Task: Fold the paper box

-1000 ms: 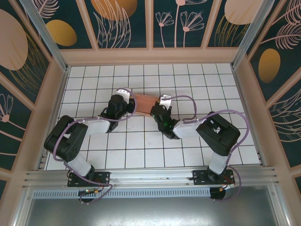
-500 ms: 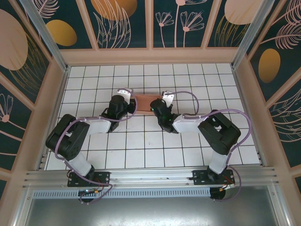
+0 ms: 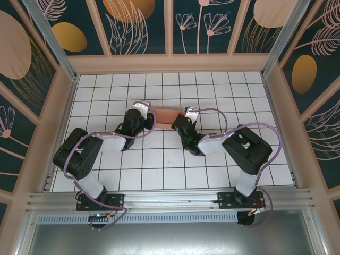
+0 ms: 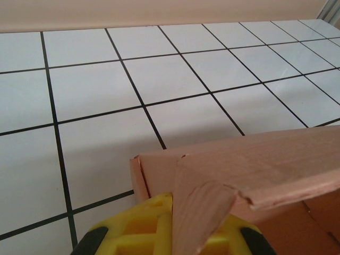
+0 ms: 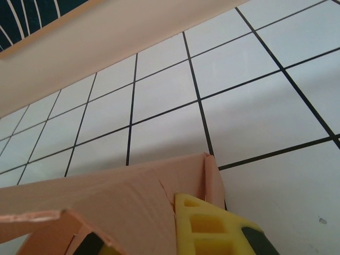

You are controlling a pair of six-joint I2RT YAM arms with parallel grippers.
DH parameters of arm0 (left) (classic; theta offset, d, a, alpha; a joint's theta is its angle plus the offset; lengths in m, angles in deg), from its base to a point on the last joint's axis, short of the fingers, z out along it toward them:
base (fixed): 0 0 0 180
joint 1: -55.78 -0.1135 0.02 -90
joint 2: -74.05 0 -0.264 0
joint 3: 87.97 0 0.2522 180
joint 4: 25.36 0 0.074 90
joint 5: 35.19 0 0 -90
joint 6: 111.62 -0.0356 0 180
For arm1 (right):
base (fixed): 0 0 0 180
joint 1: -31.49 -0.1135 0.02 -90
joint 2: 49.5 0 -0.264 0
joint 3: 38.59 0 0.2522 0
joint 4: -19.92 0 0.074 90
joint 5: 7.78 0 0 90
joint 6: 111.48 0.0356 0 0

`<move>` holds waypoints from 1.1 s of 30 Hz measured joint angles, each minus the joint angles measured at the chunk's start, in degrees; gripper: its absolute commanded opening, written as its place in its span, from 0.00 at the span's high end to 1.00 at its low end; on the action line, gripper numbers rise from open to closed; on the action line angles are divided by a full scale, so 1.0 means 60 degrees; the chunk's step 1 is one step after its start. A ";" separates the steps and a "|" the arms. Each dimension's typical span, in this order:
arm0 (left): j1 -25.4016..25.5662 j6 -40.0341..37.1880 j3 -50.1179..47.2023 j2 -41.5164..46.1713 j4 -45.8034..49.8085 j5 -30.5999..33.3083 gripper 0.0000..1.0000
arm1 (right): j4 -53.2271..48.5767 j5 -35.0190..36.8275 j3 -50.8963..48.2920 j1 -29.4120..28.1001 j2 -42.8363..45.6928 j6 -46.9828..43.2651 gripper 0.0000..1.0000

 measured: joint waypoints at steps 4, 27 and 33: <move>0.0000 0.0000 -0.0058 0.0000 -0.0091 0.0044 1.00 | 0.0073 -0.0069 -0.0160 -0.0004 0.0000 -0.0288 0.80; 0.0000 -0.0153 0.0004 -0.0255 -0.0295 0.0353 1.00 | 0.0965 -0.1060 -0.3355 -0.0157 0.3858 -0.2259 0.23; 0.0000 -0.0248 0.0000 -0.0255 -0.0306 0.0357 1.00 | 0.0444 -0.1260 -0.3271 0.0423 0.5093 -0.3038 0.23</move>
